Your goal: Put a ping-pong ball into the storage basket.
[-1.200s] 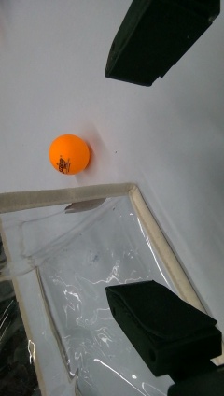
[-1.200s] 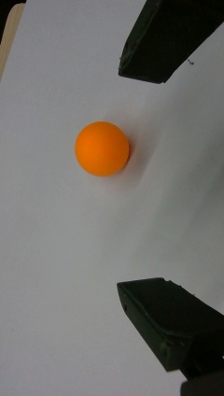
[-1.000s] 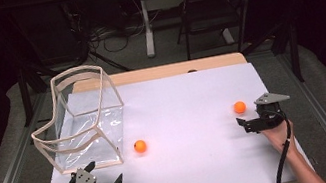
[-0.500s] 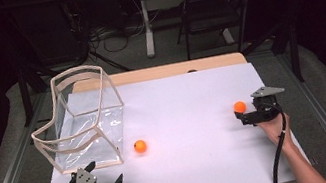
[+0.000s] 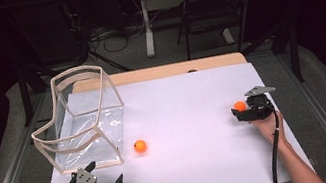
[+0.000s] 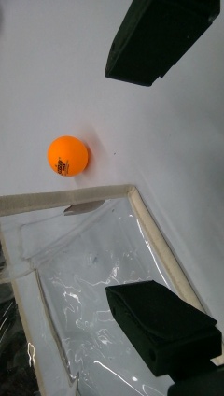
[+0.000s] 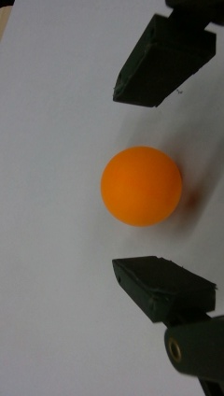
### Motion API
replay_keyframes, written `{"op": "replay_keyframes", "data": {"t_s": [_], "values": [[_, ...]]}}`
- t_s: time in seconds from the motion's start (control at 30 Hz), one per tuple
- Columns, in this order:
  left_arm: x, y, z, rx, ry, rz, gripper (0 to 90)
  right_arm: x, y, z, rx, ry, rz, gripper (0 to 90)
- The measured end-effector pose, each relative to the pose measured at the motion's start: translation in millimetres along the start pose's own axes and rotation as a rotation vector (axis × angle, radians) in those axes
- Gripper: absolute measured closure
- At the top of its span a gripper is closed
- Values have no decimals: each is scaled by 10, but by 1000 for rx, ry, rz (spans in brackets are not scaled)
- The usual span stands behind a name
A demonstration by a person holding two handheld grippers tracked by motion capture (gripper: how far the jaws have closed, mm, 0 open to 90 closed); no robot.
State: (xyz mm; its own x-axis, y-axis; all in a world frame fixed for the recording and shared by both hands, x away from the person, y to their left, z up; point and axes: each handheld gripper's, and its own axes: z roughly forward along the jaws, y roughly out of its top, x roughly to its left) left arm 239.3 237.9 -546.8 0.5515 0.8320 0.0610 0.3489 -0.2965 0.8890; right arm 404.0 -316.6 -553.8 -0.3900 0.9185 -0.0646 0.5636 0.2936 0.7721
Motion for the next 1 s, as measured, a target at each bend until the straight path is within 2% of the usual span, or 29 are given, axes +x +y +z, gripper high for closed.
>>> {"op": "replay_keyframes", "data": {"t_s": [0.1,0.33,0.63,0.73,1.0], "values": [[0,-1,0,0,-1,0,1,-5,-3,14,-11,-13,12,268],[0,-2,0,0,-1,-1,1,-2,-3,32,-17,-17,11,330],[1,-1,4,1,-2,0,1,2,-16,54,10,-16,9,432],[0,0,4,1,-2,1,1,5,-16,53,15,-18,6,499],[2,-2,3,-1,-3,1,1,13,-1,27,6,-7,-9,504]]}}
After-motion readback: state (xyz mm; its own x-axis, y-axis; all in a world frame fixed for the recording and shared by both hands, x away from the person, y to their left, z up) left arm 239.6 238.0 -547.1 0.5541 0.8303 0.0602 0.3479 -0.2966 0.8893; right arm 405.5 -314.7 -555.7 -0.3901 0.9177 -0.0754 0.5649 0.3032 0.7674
